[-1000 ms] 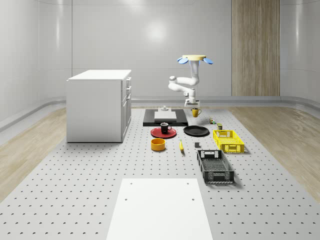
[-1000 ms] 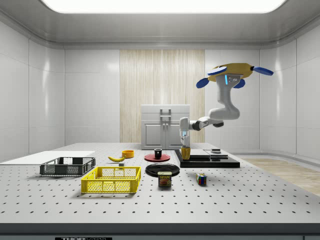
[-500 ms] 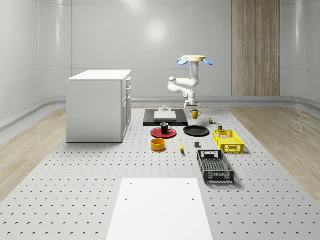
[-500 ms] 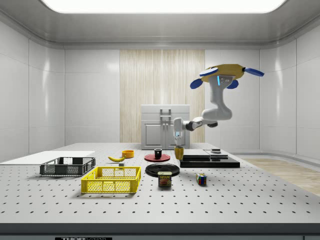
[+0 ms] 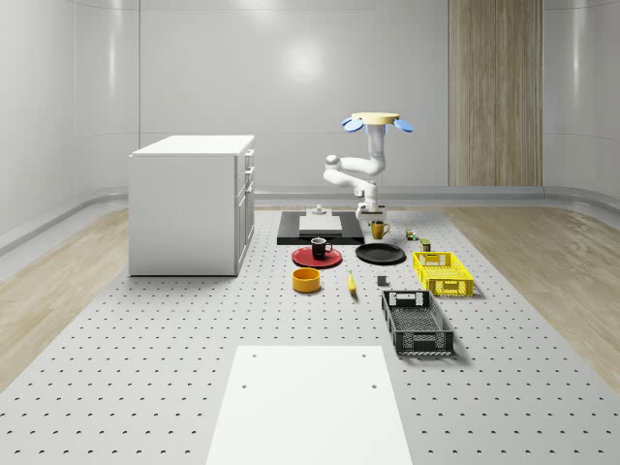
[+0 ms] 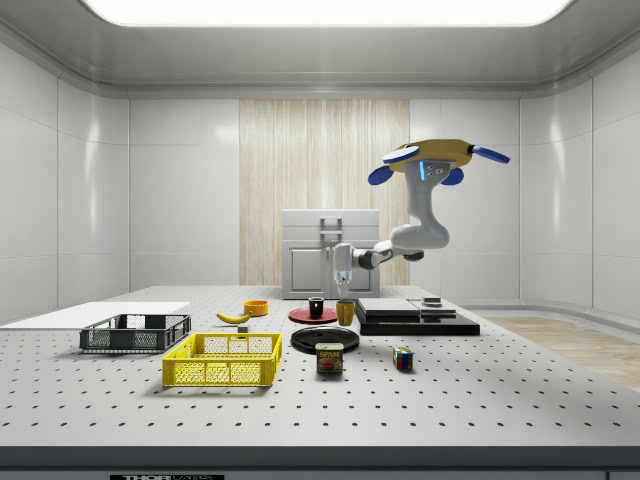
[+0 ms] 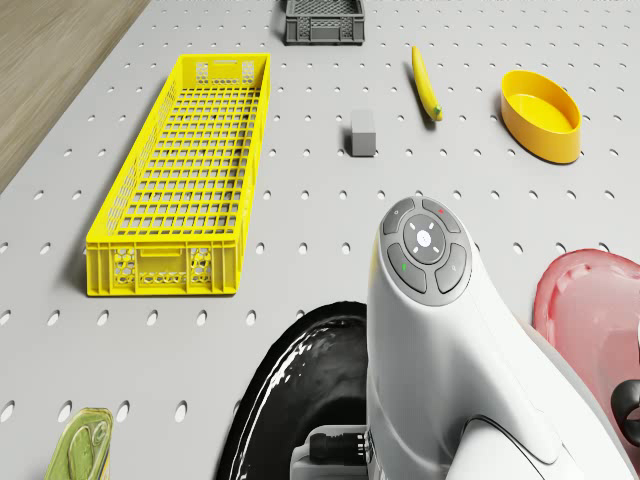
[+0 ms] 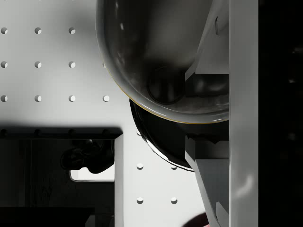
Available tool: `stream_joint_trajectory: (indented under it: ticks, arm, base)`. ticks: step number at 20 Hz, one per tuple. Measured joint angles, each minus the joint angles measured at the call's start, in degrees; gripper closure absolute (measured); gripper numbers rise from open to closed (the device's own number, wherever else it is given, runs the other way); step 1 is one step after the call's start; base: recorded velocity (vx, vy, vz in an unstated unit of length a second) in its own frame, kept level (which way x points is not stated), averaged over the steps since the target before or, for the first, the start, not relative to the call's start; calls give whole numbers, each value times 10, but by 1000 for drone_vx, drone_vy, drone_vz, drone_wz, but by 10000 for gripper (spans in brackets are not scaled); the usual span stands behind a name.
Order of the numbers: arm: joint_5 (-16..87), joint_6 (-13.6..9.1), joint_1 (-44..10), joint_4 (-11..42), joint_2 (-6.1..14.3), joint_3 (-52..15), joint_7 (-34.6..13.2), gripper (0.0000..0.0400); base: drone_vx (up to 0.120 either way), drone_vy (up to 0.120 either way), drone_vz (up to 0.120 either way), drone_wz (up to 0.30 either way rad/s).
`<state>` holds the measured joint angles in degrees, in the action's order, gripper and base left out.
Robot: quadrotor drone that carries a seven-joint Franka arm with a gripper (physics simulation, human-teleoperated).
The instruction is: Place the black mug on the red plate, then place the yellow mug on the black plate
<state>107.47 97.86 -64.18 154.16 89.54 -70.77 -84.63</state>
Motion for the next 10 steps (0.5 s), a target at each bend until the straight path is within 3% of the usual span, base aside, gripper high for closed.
stream_joint_trajectory:
  ticks: [10]
  arm:
    - [-1,1,-1,0,1,0,0,290]
  base:
    - [120,0,0,0]
